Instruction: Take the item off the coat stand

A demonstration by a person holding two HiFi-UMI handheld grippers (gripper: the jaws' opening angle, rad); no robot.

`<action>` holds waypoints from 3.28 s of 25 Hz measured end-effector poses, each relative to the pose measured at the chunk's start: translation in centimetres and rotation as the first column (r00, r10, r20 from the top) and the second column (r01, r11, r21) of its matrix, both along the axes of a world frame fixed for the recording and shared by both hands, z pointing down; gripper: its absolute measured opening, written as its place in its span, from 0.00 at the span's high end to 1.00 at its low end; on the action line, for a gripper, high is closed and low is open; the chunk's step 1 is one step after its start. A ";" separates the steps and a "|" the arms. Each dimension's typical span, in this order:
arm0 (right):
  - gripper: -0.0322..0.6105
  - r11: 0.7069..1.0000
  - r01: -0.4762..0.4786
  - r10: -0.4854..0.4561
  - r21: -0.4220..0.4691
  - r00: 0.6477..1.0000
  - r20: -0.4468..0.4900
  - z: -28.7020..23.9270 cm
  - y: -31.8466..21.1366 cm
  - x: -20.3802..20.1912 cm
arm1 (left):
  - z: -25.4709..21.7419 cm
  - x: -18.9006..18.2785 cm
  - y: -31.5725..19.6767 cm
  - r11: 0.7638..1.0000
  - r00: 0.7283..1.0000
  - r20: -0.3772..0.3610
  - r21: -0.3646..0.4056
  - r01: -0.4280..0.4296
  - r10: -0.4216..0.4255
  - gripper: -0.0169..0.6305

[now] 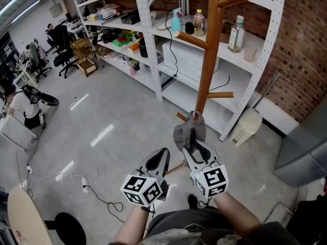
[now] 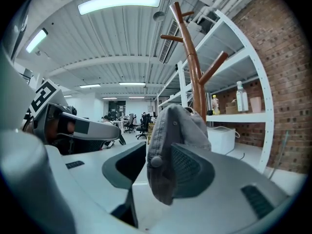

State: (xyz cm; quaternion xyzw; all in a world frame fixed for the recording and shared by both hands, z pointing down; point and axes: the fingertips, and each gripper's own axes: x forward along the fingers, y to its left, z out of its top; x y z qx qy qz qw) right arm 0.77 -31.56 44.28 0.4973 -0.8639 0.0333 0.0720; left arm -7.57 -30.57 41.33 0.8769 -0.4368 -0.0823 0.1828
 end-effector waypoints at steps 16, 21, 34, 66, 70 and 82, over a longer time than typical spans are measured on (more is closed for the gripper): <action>0.69 1.000 0.007 -0.007 -0.005 0.999 -0.040 -1.1 -2.4 -1.6 | -0.5 -0.5 0.0 1.000 1.000 0.013 0.006 0.016 -0.016 0.96; 0.80 1.000 0.020 -0.020 0.005 0.999 -0.033 -1.4 -2.3 -1.3 | -0.3 -0.4 0.2 1.000 1.000 0.011 0.007 0.017 -0.017 0.96; 0.86 0.995 0.055 -0.054 0.083 0.998 -0.012 -3.8 -0.7 -0.8 | -0.4 0.4 1.1 1.000 1.000 -0.001 0.012 0.018 -0.018 0.96; 0.86 0.978 0.075 -0.075 0.196 0.997 -0.009 -6.8 10.3 -1.4 | 0.0 0.2 9.3 0.999 0.999 -0.016 0.000 -0.047 0.047 0.96; 0.86 0.983 0.050 -0.048 0.176 0.999 -0.019 -5.9 12.5 -1.3 | 0.6 0.4 11.5 0.997 0.997 -0.021 -0.016 -0.076 0.076 0.96; 0.86 0.992 -0.008 0.015 0.127 0.999 -0.049 -3.3 16.2 0.6 | 2.4 1.6 15.1 0.991 0.992 -0.028 -0.045 -0.127 0.125 0.96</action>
